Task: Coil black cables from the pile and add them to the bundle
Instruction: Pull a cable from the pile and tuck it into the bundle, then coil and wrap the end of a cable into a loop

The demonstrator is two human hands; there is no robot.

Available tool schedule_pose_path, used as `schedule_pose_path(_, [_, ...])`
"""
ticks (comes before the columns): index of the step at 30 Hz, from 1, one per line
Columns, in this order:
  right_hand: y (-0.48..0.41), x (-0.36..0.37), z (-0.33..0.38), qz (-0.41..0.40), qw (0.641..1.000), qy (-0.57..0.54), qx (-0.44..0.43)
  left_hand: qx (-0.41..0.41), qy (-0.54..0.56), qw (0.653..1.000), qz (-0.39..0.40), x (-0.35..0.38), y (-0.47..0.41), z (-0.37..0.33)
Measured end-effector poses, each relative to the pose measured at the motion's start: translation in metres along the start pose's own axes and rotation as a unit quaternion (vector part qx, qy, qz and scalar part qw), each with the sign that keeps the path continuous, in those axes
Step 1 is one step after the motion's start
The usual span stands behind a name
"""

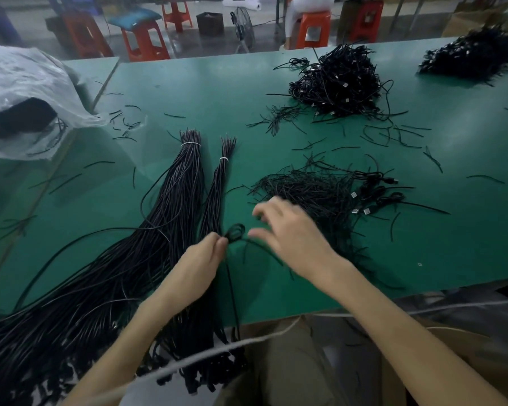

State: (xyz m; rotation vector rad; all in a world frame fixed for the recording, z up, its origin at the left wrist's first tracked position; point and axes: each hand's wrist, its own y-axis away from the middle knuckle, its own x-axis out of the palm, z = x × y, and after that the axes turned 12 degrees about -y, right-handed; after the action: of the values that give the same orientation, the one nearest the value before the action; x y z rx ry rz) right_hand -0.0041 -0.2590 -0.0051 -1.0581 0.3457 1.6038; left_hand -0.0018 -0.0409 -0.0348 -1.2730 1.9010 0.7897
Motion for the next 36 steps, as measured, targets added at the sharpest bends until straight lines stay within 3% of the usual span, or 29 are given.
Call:
schedule_pose_path(3, [-0.024, -0.011, -0.029, -0.130, 0.970, -0.123, 0.164, -0.057, 0.117, 0.990, -0.060, 0.007, -0.029, 0.008])
schedule_pose_path(5, [-0.034, -0.010, -0.052, -0.124, 0.958, -0.078, 0.247, -0.078, 0.160, 0.981, -0.081, 0.014, -0.044, 0.007])
schedule_pose_path(8, [-0.039, 0.004, -0.074, -0.072, 0.952, -0.007, 0.297, -0.085, 0.135, 0.981, -0.112, 0.029, -0.052, 0.009])
schedule_pose_path(13, [-0.043, 0.021, -0.080, -0.106, 0.954, 0.012, 0.281, -0.092, 0.086, 0.982, -0.137, 0.033, -0.050, 0.013])
schedule_pose_path(29, [-0.031, -0.009, -0.070, -0.164, 0.933, -0.047, 0.318, -0.090, 0.146, 0.977, -0.127, 0.033, -0.050, 0.012])
schedule_pose_path(34, [-0.026, -0.018, -0.033, -0.290, 0.902, -0.224, 0.229, -0.081, 0.152, 0.976, -0.130, 0.032, -0.051, 0.011])
schedule_pose_path(36, [-0.019, -0.011, -0.004, -0.284, 0.899, -0.287, 0.169, -0.078, 0.158, 0.976, -0.131, 0.031, -0.052, 0.009])
